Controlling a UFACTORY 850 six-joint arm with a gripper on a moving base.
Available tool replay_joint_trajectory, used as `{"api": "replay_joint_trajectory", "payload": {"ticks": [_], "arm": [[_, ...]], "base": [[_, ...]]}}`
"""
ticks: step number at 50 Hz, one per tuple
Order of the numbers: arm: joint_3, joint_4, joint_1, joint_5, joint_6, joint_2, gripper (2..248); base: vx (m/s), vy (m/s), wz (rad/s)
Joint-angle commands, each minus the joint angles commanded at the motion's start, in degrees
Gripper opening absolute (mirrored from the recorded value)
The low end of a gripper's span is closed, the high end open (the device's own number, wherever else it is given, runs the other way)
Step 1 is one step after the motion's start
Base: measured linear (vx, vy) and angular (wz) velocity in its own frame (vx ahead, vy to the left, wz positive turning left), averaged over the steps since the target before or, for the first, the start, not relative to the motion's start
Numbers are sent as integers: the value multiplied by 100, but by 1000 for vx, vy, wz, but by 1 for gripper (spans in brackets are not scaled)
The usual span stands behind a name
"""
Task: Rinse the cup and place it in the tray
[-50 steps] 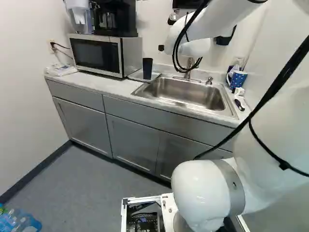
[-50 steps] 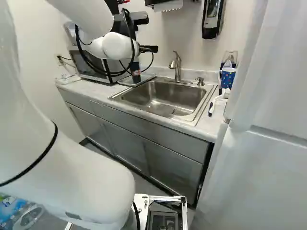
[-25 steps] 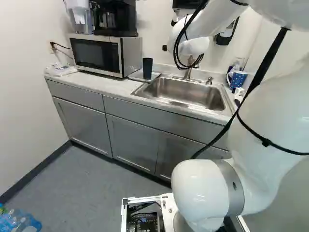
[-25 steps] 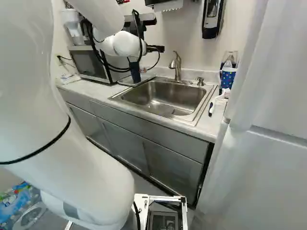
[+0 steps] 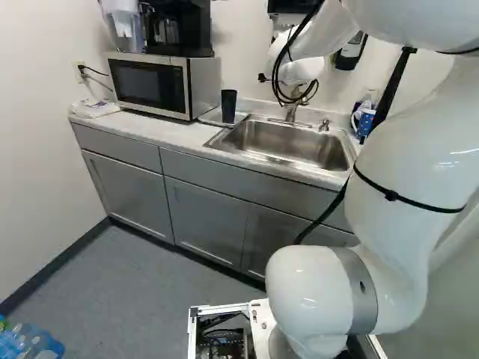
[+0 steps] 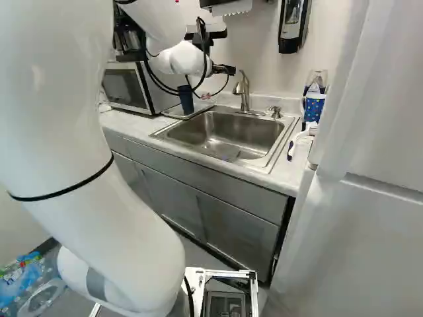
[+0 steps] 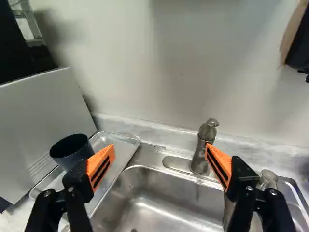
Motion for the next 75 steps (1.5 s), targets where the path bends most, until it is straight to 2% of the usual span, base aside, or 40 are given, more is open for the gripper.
{"api": "replay_joint_trajectory", "payload": {"ticks": [16, 45, 75], "arm": [[-462, 28, -139, -247, 0, -437, 247], [-1421, 28, -146, -440, 0, -1297, 247], [-1791, 106, -176, 231, 0, -1615, 247]], "base": [[0, 0, 0], [0, 0, 0], [0, 0, 0]]}}
